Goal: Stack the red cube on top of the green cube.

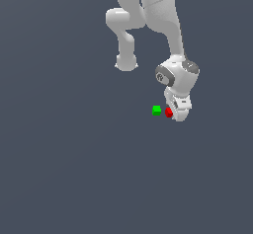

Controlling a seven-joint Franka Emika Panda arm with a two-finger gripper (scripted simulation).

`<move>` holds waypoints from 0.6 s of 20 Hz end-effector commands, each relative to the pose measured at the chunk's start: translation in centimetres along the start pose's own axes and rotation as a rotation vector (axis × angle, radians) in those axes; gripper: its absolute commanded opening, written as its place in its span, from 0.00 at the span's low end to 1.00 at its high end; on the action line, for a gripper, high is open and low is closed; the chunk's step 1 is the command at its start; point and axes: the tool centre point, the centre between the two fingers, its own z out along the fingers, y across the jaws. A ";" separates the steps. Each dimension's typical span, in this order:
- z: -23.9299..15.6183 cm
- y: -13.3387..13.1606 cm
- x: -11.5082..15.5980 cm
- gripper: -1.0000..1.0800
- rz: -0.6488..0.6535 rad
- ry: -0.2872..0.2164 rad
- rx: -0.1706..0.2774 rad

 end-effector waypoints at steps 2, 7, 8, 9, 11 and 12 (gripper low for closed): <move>1.1 0.0 0.0 0.96 -0.001 0.000 -0.001; 1.4 0.0 0.0 0.00 -0.002 0.000 -0.001; 1.4 0.0 0.0 0.00 -0.002 0.000 -0.001; 1.4 0.0 0.0 0.00 -0.002 0.000 -0.001; 1.4 0.0 0.0 0.00 -0.002 0.000 -0.001; 1.4 0.0 0.0 0.00 -0.002 0.000 -0.001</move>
